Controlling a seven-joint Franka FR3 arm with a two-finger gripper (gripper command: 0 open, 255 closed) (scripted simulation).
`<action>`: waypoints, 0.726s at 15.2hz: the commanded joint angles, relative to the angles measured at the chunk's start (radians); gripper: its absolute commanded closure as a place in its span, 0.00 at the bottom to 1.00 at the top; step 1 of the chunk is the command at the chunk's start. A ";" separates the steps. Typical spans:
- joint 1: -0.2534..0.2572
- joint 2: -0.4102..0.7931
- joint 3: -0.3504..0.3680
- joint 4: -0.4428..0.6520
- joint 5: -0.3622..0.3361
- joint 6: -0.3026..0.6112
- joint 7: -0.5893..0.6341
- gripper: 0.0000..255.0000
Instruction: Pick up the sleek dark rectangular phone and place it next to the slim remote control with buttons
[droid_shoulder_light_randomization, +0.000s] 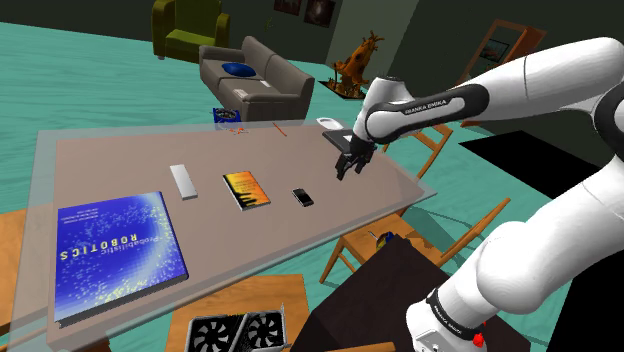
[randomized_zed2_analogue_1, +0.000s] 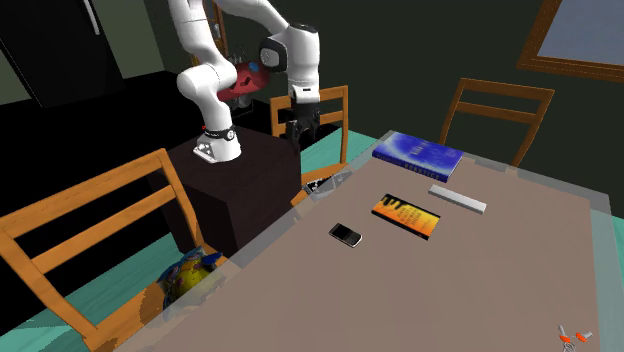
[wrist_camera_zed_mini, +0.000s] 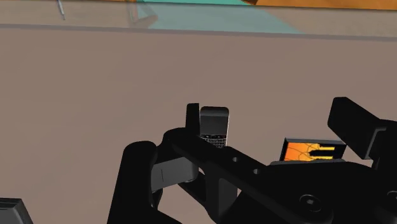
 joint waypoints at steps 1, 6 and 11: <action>0.001 0.081 -0.005 0.031 0.010 0.054 -0.016 0.00; -0.004 0.284 -0.008 0.124 0.046 0.165 -0.063 0.00; -0.023 0.485 0.005 0.249 0.083 0.244 -0.107 0.00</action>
